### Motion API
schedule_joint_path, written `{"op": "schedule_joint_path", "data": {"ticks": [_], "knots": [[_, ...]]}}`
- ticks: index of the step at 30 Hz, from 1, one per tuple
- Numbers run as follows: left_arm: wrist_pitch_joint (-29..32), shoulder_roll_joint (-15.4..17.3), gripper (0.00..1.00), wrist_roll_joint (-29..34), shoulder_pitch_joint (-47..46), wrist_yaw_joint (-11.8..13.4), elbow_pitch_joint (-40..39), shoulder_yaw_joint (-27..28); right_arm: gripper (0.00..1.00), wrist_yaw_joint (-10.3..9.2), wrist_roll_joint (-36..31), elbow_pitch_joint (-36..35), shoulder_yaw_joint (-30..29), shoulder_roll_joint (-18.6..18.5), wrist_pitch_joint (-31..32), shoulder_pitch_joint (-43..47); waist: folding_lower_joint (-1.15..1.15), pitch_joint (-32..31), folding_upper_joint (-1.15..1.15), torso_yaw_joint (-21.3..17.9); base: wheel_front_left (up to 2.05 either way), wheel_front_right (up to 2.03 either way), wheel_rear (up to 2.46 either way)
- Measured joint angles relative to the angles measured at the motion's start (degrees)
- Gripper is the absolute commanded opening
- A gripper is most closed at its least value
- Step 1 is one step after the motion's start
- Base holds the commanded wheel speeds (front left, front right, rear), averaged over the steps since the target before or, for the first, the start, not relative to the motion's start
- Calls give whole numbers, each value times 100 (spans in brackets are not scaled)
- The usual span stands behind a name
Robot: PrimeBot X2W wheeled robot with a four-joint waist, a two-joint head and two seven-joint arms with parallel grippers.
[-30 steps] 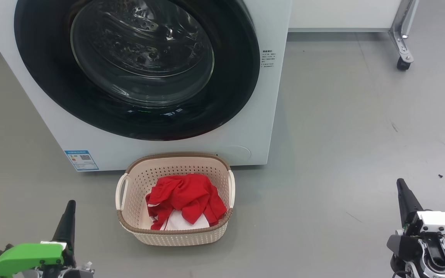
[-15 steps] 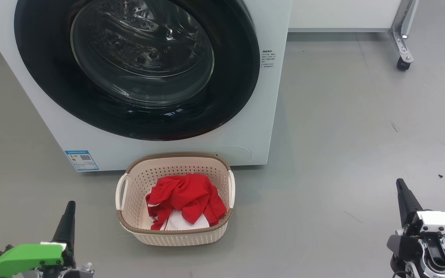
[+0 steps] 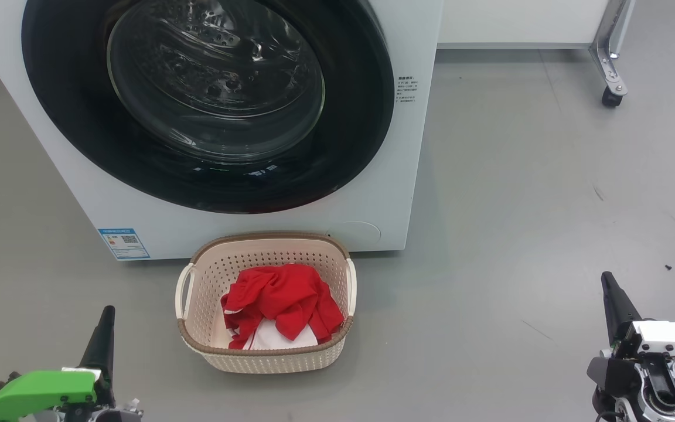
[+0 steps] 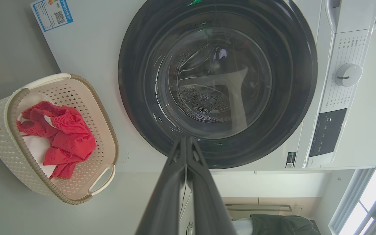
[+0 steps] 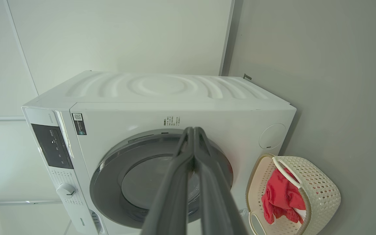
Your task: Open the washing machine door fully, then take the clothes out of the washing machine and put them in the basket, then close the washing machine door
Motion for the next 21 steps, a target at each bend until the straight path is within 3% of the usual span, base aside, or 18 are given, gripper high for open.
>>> {"op": "schedule_joint_path", "data": {"ticks": [21], "knots": [[14, 0, 0, 0, -4, -1, 21, 8, 0, 1, 0, 24, -10, 0, 9, -2, 0, -1, 0, 0, 0, 0, 0]]}}
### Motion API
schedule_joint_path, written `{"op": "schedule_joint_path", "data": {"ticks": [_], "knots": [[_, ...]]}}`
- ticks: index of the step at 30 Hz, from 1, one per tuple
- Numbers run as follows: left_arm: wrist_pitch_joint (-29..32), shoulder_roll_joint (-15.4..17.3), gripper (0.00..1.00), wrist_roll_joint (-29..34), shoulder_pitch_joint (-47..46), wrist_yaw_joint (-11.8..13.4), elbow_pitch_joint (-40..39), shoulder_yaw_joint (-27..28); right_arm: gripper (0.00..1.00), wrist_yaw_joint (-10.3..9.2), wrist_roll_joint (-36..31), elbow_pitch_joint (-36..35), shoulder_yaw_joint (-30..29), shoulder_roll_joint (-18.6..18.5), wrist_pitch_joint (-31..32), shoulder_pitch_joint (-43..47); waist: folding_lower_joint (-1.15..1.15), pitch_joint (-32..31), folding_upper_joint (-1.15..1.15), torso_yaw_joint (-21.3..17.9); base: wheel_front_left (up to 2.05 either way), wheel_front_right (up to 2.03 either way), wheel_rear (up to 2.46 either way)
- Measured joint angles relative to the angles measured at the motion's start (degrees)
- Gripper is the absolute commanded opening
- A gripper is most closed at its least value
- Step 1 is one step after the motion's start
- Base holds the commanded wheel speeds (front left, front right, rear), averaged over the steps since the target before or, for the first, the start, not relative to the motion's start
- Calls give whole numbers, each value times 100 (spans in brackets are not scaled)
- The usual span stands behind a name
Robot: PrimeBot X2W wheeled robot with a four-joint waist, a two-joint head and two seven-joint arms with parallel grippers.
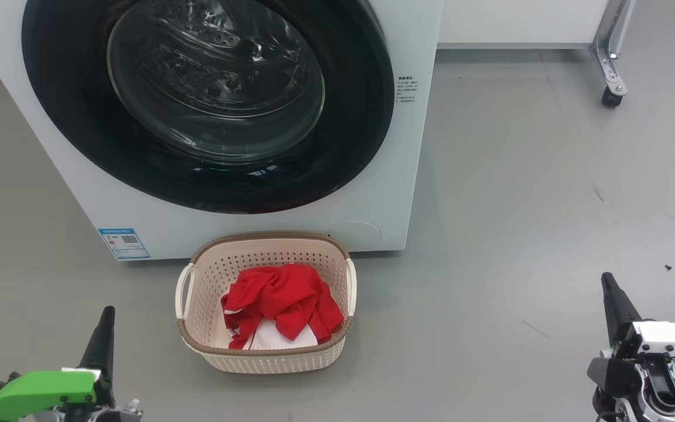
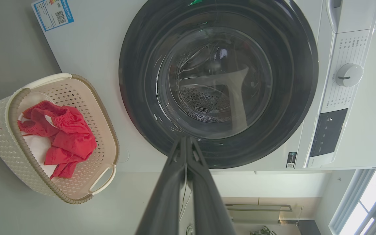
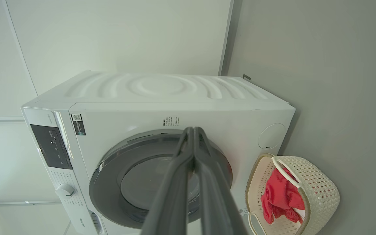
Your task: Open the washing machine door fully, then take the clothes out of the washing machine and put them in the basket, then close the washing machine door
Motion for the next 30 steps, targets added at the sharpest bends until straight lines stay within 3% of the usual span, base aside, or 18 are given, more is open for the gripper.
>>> {"op": "schedule_joint_path", "data": {"ticks": [30], "knots": [[1, -1, 0, 0, -3, -1, 9, 13, 0, 7, -1, 18, -20, 3, 10, -2, 0, -1, 0, 0, 0, 0, 0]]}}
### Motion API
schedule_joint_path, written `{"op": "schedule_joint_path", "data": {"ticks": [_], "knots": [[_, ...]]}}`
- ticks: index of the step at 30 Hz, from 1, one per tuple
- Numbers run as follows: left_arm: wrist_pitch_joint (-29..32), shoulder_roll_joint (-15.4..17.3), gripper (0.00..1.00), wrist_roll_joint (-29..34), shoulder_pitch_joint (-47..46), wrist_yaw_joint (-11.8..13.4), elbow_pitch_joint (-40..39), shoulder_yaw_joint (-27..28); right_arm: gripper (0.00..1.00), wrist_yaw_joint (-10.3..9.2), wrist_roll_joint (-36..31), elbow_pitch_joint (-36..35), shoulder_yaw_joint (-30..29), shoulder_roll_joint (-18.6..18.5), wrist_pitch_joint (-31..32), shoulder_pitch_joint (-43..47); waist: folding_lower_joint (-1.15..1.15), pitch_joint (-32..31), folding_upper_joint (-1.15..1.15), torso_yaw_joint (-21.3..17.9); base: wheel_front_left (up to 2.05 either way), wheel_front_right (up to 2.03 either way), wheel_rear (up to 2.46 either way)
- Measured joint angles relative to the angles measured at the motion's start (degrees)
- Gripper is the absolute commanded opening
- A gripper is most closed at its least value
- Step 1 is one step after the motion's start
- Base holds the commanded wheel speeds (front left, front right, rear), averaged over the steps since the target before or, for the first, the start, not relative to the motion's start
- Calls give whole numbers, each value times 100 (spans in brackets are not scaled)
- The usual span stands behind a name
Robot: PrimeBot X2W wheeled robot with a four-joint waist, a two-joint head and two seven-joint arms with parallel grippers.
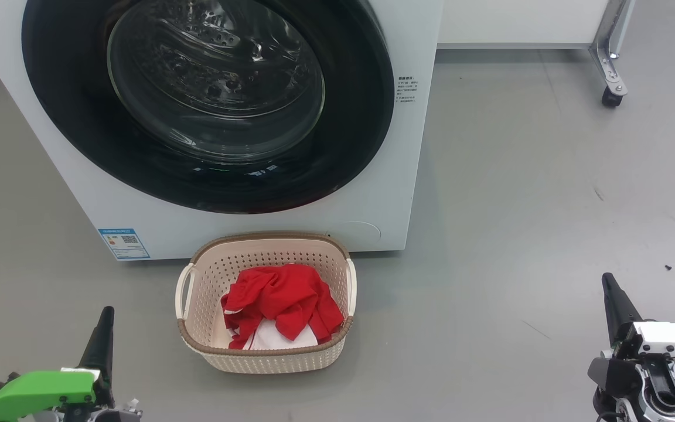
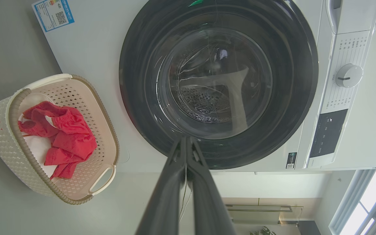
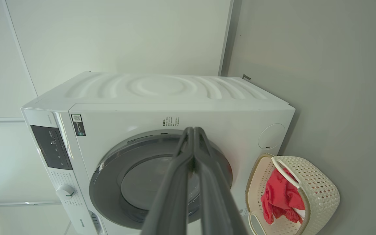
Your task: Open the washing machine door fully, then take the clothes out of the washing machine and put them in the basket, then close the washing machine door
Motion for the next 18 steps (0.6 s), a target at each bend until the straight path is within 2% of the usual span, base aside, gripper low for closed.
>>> {"op": "schedule_joint_path", "data": {"ticks": [18], "knots": [[0, -1, 0, 0, -7, 0, 2, 11, 0, 0, 0, 12, -11, 2, 1, -1, 0, 0, 0, 0, 0, 0, 0]]}}
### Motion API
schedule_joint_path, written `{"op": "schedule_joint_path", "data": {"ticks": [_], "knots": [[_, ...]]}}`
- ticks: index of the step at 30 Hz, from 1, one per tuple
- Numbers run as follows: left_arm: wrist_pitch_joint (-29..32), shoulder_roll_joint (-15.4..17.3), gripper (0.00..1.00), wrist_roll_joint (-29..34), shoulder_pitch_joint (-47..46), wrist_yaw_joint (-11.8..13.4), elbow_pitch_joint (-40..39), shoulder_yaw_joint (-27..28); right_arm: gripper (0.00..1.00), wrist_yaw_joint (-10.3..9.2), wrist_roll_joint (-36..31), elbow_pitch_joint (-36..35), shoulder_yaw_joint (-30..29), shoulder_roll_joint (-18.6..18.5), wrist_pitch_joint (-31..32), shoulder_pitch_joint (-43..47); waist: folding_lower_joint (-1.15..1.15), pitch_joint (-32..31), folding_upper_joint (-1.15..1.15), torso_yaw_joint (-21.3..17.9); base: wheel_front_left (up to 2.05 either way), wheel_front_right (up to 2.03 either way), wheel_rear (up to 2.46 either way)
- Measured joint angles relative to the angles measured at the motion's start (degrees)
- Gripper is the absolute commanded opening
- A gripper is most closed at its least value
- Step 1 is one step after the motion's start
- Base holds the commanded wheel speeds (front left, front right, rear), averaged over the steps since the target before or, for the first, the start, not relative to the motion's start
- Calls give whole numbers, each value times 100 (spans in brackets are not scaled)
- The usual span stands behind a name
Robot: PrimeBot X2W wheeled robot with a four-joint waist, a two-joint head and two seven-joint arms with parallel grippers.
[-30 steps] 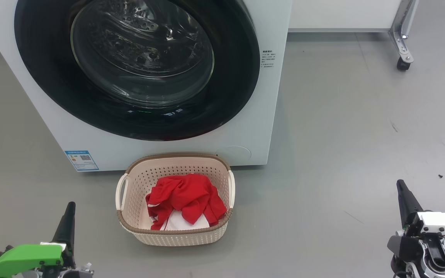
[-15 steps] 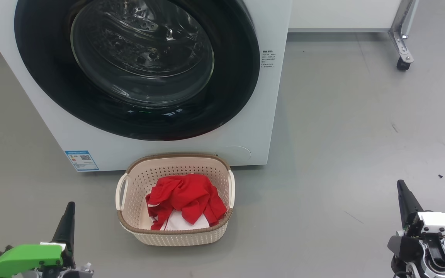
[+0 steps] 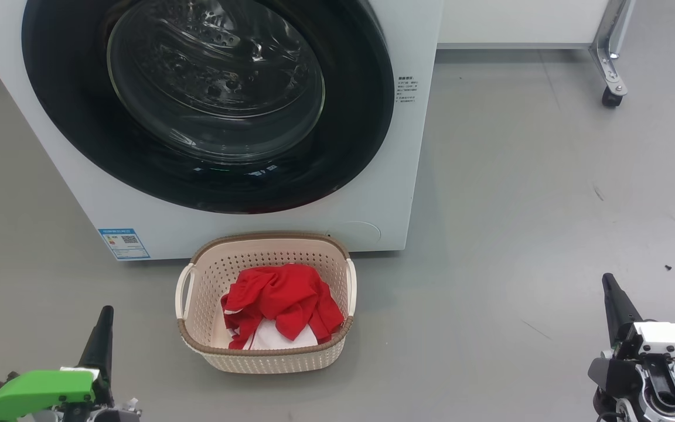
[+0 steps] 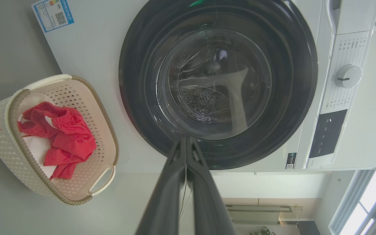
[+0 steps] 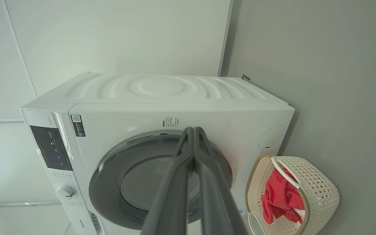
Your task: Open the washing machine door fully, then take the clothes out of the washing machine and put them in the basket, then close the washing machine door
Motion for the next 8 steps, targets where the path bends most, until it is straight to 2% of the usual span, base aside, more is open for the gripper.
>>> {"op": "schedule_joint_path", "data": {"ticks": [8], "knots": [[1, 0, 0, 0, -27, -1, -1, 7, 0, 0, -1, -1, -4, 2, 7, 0, 0, 0, 0, 0, 0, 0, 0]]}}
